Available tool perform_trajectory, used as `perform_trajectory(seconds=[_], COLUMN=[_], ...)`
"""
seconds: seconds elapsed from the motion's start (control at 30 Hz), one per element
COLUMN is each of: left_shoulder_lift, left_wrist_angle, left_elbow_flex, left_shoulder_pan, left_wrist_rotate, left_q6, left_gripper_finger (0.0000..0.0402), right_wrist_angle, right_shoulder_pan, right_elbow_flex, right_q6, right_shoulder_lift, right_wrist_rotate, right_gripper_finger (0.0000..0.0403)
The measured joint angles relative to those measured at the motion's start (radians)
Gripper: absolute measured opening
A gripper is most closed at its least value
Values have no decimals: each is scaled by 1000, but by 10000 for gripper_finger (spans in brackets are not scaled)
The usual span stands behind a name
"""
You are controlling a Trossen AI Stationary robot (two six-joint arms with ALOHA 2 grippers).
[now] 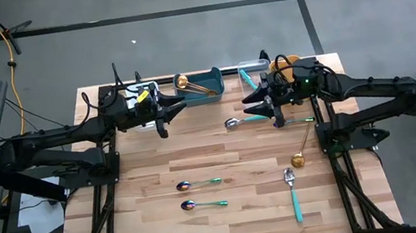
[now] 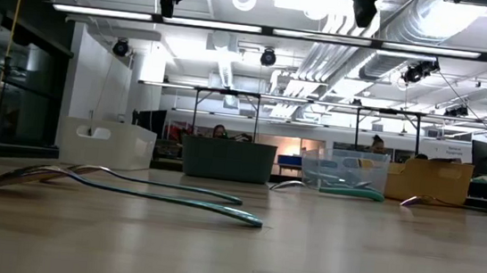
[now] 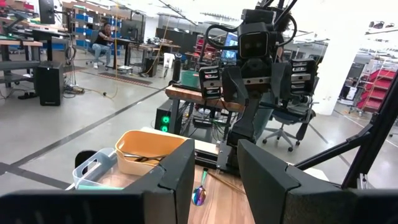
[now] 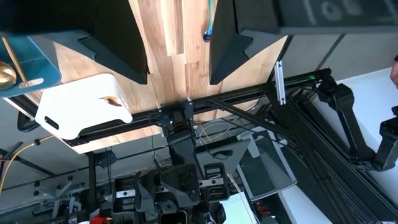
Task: Sort silverware by color (type)
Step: Put the green spoon into the white bin
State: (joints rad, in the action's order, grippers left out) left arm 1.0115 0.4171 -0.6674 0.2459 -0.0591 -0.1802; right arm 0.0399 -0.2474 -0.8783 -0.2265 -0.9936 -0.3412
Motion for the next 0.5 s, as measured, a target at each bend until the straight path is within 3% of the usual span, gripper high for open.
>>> perform_trajectory(seconds=[0.27,0.5], left_shoulder_lift=[0,78], left_wrist_angle=[-63,-600], left_elbow_flex=[-21,-198], left_shoulder_pan=[-15,-196], left_wrist_rotate=[-39,-15], left_q6=[10,203], left_gripper_finger=[113,113], right_wrist_angle=[0,0], right_shoulder_pan=[0,0], right_elbow_flex=[0,0], right_q6=[0,13], right_shoulder_lift=[0,0], right_wrist_rotate=[-2,-3], right_gripper_finger=[165,165])
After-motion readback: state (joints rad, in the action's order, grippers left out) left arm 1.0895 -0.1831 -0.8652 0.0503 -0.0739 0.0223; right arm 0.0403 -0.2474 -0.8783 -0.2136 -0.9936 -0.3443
